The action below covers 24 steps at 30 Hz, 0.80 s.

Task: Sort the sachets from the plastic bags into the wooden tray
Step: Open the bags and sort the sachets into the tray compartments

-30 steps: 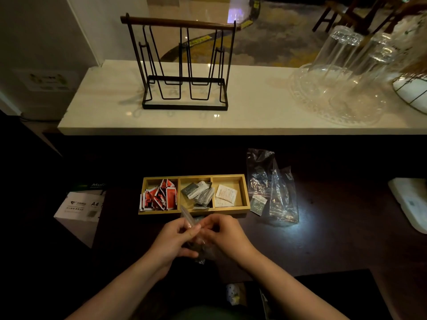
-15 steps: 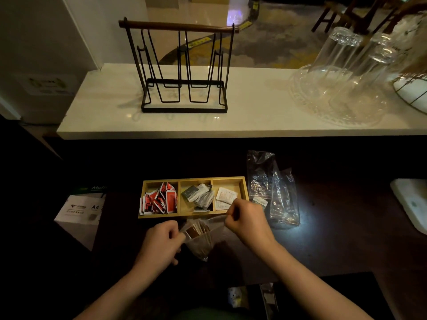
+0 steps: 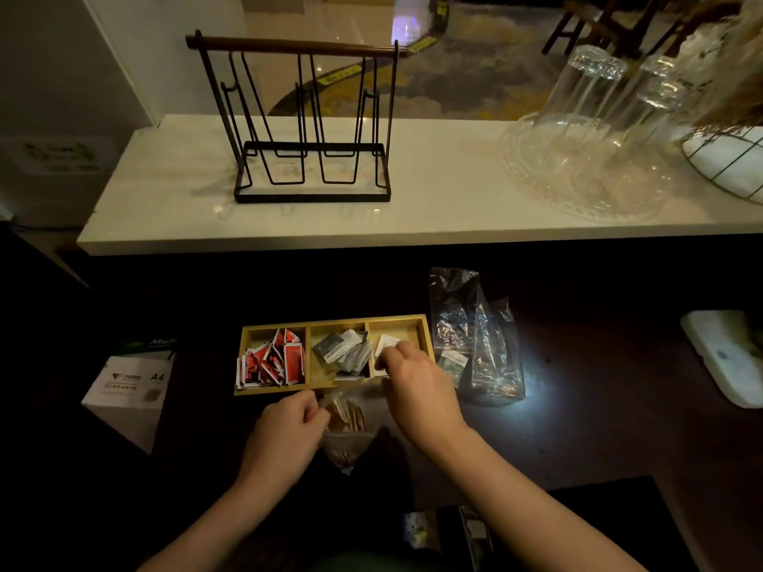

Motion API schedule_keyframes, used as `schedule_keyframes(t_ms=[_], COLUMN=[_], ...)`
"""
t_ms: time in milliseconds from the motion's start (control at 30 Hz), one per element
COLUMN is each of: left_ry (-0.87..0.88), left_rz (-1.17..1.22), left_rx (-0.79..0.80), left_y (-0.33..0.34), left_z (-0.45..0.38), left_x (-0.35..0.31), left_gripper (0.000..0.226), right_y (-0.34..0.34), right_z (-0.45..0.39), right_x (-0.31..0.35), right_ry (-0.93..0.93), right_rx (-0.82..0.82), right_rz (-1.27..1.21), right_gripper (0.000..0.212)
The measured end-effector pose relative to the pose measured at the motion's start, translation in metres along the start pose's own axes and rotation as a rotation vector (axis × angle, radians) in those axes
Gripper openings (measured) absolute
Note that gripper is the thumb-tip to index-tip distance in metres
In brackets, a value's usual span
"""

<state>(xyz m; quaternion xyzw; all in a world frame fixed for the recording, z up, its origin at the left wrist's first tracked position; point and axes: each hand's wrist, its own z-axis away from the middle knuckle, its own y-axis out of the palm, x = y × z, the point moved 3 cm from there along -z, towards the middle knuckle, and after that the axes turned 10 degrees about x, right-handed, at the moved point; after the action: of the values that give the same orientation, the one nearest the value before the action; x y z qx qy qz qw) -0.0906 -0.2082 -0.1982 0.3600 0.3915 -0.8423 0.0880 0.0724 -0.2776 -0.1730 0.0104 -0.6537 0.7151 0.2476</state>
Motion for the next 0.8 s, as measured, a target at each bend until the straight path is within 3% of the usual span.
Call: schedule_keyframes(t_ms=[67,200,300,433,533,667,733,800], left_ry=[-0.008,0.035,0.063,0.119,0.179,-0.048,-0.195,-0.277], left_rz=[0.040,0.115,0.123,0.083,0.281,0.597,0.733,1.021], left_rx=[0.006,-0.010,-0.014,0.011,0.062,-0.020,0.080,0.247], left_y=[0.001,-0.001,-0.004,-0.004,-0.007,-0.007,0.001,0.009], left_z=[0.000,0.003,0.001,0.003,0.008,-0.001,-0.002,-0.002], left_x=[0.003,-0.001,0.002,0.009,0.014,0.041,0.049,0.047], left_gripper=[0.023,0.017,0.013,0.023,0.027,0.021,0.025,0.040], right_y=[-0.004,0.009,0.020,0.027,0.023,-0.001,-0.021,-0.040], right_z=[0.003,0.016,0.010,0.000,-0.002,-0.009,-0.012,-0.015], right_x=[0.017,0.052,0.052,0.054,0.053,0.053,0.061,0.067], right_ry=[-0.137,-0.376,-0.327,-0.306,-0.315,-0.375,-0.459,-0.513], right_rx=[0.014,0.238,0.278,0.305,0.228,0.108,0.090,0.085], right_rz=[-0.058,-0.156,-0.128,-0.103,-0.110,-0.263,-0.338,-0.412], right_gripper=[0.030,0.039,0.045,0.035,0.020,0.008,0.007,0.005])
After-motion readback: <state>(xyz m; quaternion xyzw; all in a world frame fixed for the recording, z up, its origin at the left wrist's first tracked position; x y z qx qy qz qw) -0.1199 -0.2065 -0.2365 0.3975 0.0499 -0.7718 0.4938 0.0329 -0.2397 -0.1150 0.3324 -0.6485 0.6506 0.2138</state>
